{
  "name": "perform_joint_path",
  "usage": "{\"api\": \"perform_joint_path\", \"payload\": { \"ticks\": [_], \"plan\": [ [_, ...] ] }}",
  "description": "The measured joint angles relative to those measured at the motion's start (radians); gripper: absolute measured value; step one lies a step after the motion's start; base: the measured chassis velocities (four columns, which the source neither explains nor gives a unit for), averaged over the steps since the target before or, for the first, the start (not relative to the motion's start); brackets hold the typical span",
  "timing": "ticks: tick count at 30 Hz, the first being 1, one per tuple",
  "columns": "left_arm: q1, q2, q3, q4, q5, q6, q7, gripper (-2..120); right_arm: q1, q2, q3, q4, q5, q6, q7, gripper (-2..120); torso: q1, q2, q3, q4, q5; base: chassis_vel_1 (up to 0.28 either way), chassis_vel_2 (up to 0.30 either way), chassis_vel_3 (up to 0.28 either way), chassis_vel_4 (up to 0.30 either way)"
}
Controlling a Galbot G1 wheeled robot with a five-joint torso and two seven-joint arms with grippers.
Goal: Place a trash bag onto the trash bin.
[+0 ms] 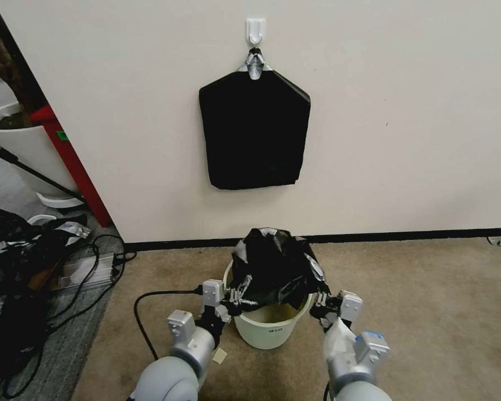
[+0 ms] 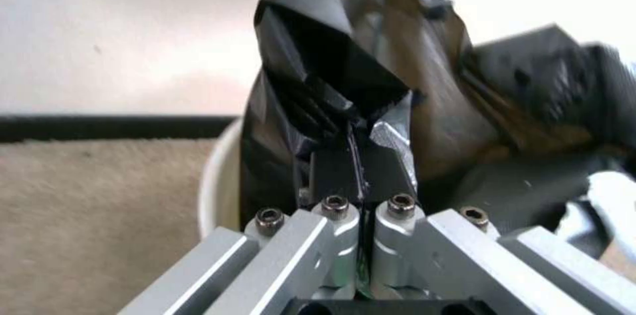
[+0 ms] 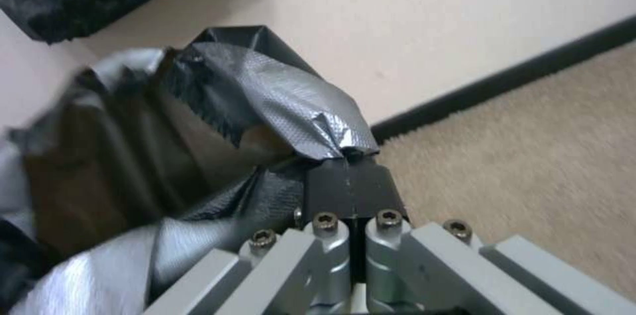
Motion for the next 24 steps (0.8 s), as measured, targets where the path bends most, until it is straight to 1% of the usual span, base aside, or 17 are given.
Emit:
{"api": "perform_joint_path", "payload": {
  "ticks": [1, 2, 3, 5, 6, 8, 10, 15, 18, 22, 24],
  "plan": [
    [0.012, 0.021, 0.000, -0.034, 0.014, 0.011, -0.026, 0, -0.017, -0.012, -0.001, 0.024, 0.018, -0.023, 0.021, 0, 0.000, 0.000, 0.000, -0.0001, 0.0000, 0.000, 0.000, 0.000, 0.000],
    [0.017, 0.029, 0.000, -0.045, 0.019, 0.017, -0.035, 0, -0.023, -0.016, -0.002, 0.032, 0.026, -0.031, 0.029, 0, 0.000, 0.000, 0.000, 0.0000, 0.0000, 0.000, 0.000, 0.000, 0.000],
    [0.033, 0.051, 0.001, -0.070, 0.031, 0.039, -0.059, 0, -0.033, -0.026, -0.007, 0.047, 0.046, -0.054, 0.046, 0, 0.000, 0.000, 0.000, 0.0000, 0.0000, 0.000, 0.000, 0.000, 0.000],
    [0.039, 0.060, 0.002, -0.079, 0.036, 0.046, -0.068, 0, -0.037, -0.031, -0.010, 0.053, 0.057, -0.068, 0.053, 0, 0.000, 0.000, 0.000, 0.0000, 0.0000, 0.000, 0.000, 0.000, 0.000],
    [0.053, 0.080, 0.006, -0.094, 0.053, 0.064, -0.089, 0, -0.041, -0.042, -0.019, 0.060, 0.078, -0.097, 0.065, 0, 0.000, 0.000, 0.000, 0.0000, 0.0000, 0.000, 0.000, 0.000, 0.000],
    [0.058, 0.086, 0.007, -0.098, 0.060, 0.068, -0.094, 0, -0.042, -0.045, -0.022, 0.060, 0.082, -0.105, 0.067, 0, 0.000, 0.000, 0.000, 0.0000, -0.0001, 0.000, 0.000, 0.000, 0.000],
    [0.074, 0.110, 0.011, -0.110, 0.100, 0.083, -0.112, 0, -0.045, -0.061, -0.043, 0.060, 0.089, -0.139, 0.071, 0, 0.000, 0.000, 0.000, 0.0000, 0.0000, 0.000, 0.000, 0.000, 0.000],
    [0.085, 0.138, 0.024, -0.104, 0.152, 0.096, -0.122, 0, -0.047, -0.079, -0.075, 0.040, 0.086, -0.172, 0.071, 0, 0.000, 0.000, 0.000, 0.0000, 0.0001, 0.000, 0.000, 0.000, 0.000],
    [0.081, 0.149, 0.033, -0.082, 0.181, 0.098, -0.123, 0, -0.045, -0.085, -0.089, 0.023, 0.075, -0.182, 0.069, 0, 0.000, 0.000, 0.000, 0.0000, 0.0000, 0.000, 0.000, 0.000, 0.000],
    [0.057, 0.159, 0.052, -0.026, 0.217, 0.102, -0.124, 0, -0.038, -0.089, -0.104, -0.013, 0.042, -0.196, 0.064, 0, 0.000, 0.000, 0.000, 0.0000, 0.0000, 0.000, 0.000, 0.000, 0.000],
    [0.052, 0.159, 0.055, -0.017, 0.222, 0.102, -0.124, 0, -0.037, -0.089, -0.104, -0.016, 0.038, -0.198, 0.063, 0, 0.000, 0.000, 0.000, 0.0000, 0.0000, 0.000, 0.000, 0.000, 0.000]
  ]
}}
